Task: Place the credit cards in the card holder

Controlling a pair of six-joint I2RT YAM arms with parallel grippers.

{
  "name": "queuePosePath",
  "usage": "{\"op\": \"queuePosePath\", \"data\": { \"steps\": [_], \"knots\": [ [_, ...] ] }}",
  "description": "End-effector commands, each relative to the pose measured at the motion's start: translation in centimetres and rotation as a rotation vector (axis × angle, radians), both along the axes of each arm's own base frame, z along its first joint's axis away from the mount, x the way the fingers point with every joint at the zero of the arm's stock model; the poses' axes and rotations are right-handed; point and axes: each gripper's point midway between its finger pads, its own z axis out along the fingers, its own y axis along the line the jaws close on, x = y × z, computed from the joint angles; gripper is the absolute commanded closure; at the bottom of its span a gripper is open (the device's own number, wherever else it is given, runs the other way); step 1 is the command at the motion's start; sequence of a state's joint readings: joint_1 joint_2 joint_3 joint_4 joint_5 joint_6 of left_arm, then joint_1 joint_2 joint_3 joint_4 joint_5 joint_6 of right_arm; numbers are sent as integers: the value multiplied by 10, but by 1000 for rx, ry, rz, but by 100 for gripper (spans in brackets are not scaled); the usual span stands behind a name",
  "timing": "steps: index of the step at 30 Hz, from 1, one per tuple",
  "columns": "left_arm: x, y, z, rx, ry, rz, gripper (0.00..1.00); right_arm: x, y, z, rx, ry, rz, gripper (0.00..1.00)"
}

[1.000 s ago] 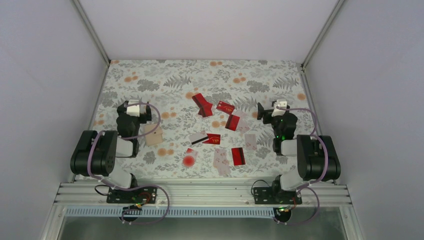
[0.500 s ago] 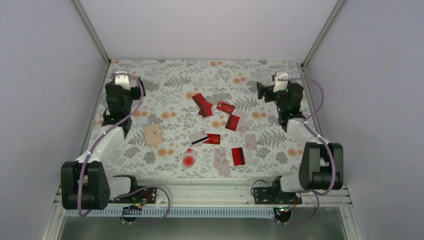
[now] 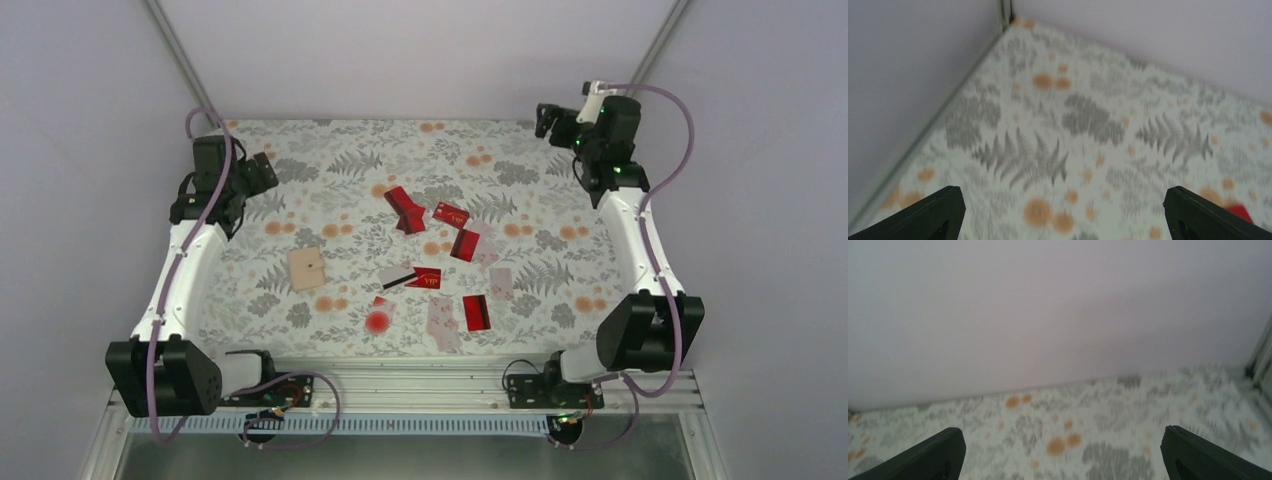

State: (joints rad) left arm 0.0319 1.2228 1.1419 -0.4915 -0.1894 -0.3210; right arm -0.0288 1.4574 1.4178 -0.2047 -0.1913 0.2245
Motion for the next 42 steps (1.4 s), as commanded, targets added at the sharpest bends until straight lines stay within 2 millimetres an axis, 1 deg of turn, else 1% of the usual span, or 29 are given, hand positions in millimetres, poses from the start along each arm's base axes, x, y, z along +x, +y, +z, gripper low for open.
{"op": "queuePosePath", "data": {
  "steps": [1, 2, 3, 5, 7, 10, 11, 14, 16, 19, 21, 22, 23, 26, 28, 29, 30, 31, 32, 36, 39, 42],
  "knots": [
    [-40, -23, -41, -160, 238, -62, 0, -18, 4, -63, 62, 203, 10, 1],
    [-47, -27, -49, -182, 279, -64, 0, -20, 0, -68, 67, 219, -14, 1],
    [-55, -31, -58, -206, 321, -69, 0, -23, 1, -72, 74, 237, -14, 1],
    [-67, -38, -73, -253, 395, -83, 0, -28, 6, -83, 92, 287, 11, 1],
    [-73, -49, -88, -297, 460, -126, 1, -36, 15, -98, 110, 357, 52, 1],
    [-76, -53, -108, -317, 543, -144, 5, -47, 22, -120, 126, 448, 85, 1],
    [-76, -53, -112, -315, 556, -147, 7, -52, 24, -127, 128, 474, 95, 1],
    [-75, -57, -125, -323, 599, -169, 8, -65, 33, -147, 125, 553, 117, 1],
    [-76, -60, -135, -340, 638, -185, 9, -73, 37, -158, 121, 602, 123, 1],
    [-77, -67, -154, -371, 697, -216, 17, -85, 52, -169, 105, 656, 158, 1],
    [-75, -69, -164, -381, 723, -224, 24, -92, 67, -174, 90, 685, 186, 1],
    [-74, -68, -166, -374, 731, -221, 29, -96, 74, -176, 83, 697, 200, 1],
    [-73, -65, -170, -361, 746, -211, 31, -99, 81, -177, 77, 709, 212, 1],
    [-71, -55, -177, -315, 783, -182, 37, -108, 100, -181, 55, 727, 251, 1],
    [-71, -53, -184, -308, 816, -194, 38, -113, 108, -183, 41, 736, 269, 1],
    [-73, -54, -190, -312, 837, -205, 38, -116, 111, -184, 36, 738, 277, 1],
    [-75, -55, -196, -313, 861, -218, 41, -118, 112, -187, 30, 744, 283, 1],
    [-77, -55, -202, -311, 886, -226, 46, -120, 113, -188, 26, 749, 285, 1],
    [-79, -54, -207, -307, 908, -226, 49, -121, 113, -190, 19, 754, 287, 1],
    [-83, -58, -226, -347, 940, -246, 49, -127, 112, -198, -3, 772, 292, 1],
    [-82, -62, -237, -378, 950, -264, 50, -131, 111, -201, -11, 783, 292, 1],
    [-83, -60, -247, -372, 976, -260, 51, -131, 110, -202, -15, 787, 294, 1]
  ]
}}
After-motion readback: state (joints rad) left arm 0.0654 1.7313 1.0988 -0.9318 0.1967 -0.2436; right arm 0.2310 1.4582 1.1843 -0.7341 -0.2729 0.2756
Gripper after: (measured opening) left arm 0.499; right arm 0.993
